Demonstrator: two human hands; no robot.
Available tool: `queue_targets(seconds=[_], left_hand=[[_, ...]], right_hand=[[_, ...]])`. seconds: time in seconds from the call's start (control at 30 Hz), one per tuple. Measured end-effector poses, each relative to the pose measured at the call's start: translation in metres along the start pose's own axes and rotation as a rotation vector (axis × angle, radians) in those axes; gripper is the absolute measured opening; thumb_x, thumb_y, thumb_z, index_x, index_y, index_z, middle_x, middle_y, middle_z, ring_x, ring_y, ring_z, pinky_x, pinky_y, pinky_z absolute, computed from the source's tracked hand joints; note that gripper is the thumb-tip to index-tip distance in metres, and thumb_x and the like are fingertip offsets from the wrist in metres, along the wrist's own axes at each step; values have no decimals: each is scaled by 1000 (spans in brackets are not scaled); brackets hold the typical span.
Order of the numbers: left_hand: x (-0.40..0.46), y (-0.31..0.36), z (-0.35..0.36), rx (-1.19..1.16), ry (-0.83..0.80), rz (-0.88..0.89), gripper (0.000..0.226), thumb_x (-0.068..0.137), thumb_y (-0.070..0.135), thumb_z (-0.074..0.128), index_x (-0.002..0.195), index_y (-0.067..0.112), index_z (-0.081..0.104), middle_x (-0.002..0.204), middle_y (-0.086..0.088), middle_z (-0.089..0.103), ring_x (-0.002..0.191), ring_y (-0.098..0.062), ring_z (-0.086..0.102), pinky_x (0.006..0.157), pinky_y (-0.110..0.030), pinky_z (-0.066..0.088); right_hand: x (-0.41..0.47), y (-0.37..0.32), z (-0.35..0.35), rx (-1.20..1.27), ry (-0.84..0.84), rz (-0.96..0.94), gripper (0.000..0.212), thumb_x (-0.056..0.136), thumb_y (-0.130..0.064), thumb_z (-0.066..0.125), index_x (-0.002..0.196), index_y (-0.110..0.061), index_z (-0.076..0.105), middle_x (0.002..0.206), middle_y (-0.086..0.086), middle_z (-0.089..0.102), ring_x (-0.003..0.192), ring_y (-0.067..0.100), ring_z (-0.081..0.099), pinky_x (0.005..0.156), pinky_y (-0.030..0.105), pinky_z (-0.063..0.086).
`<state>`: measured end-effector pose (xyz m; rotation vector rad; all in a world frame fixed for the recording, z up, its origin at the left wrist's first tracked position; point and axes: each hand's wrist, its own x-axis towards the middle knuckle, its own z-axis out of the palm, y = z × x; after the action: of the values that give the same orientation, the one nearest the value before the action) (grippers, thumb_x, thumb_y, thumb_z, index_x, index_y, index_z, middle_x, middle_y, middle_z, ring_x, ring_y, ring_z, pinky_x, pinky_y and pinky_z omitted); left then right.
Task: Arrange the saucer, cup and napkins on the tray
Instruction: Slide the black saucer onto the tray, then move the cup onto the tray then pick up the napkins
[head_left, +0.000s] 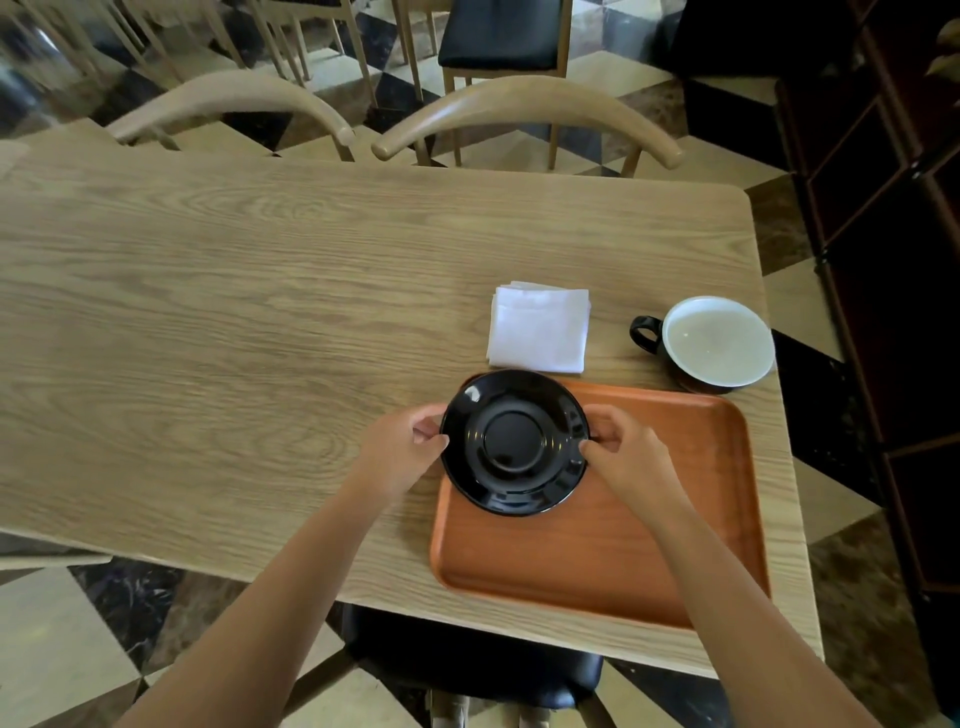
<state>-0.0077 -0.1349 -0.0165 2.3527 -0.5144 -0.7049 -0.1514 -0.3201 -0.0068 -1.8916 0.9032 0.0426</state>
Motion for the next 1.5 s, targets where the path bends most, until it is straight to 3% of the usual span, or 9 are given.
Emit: queue_targets(seconds=[0.13,0.3,0.43,0.57,0.73,0.87,1.0,1.27,1.5], left_hand=[[-2,20,-9,239,65,126,27,87,18,58,114,14,63,96,-4,67,79,-15,58,74,-30,46],[6,75,9,359,269,546,29,82,19,62,109,11,64,96,-7,66,85,-26,62,70,-36,52],[24,114,51,489,271,842,46,74,21,71,117,7,59,114,-16,60,106,-33,57,82,-43,52],[51,135,90,628,127,925,64,76,29,69,134,13,44,146,-20,33,136,-35,28,102,-51,34],[75,150,114,827,12,838,74,84,42,59,145,24,21,157,-14,-3,143,-31,-6,112,-58,9],[85,154,121,856,19,863,71,83,41,60,142,20,28,154,-18,12,141,-32,14,109,-58,12],[88,153,124,640,6,904,58,80,36,65,129,9,50,142,-18,36,128,-34,37,100,-49,38],[82,159,117,304,56,865,53,66,30,80,111,8,65,126,-11,56,113,-29,53,88,-41,49],[37,134,107,185,75,903,50,69,45,64,105,12,67,116,-10,61,96,-23,60,87,-36,49]], right_hand=[[-8,-8,-24,-213,-115,-26,44,86,-21,59,128,-28,49,115,-6,61,94,11,57,83,23,38],[-22,4,-81,-237,272,-277,36,83,-13,64,119,-18,59,113,-2,62,100,13,57,79,12,36],[-2,39,-111,-522,448,-318,47,78,-19,72,122,-11,57,134,16,51,125,35,41,101,47,37],[18,57,-122,-722,341,-245,60,86,-39,58,139,-22,38,153,8,25,141,30,18,110,57,15],[39,70,-120,-828,286,-281,59,88,-42,53,142,-28,32,157,1,14,143,22,12,112,57,4],[50,81,-119,-737,285,-378,50,76,-27,73,123,-14,58,144,18,40,129,35,42,105,57,27],[52,84,-119,-611,335,-419,40,63,-12,84,100,-6,70,127,25,56,111,40,58,81,51,51],[36,77,-124,-486,433,-534,33,61,-7,85,91,-3,72,118,22,63,106,38,61,75,51,56],[-2,91,-118,-455,419,-656,33,67,-19,78,96,-6,70,122,18,61,110,35,59,80,46,55]])
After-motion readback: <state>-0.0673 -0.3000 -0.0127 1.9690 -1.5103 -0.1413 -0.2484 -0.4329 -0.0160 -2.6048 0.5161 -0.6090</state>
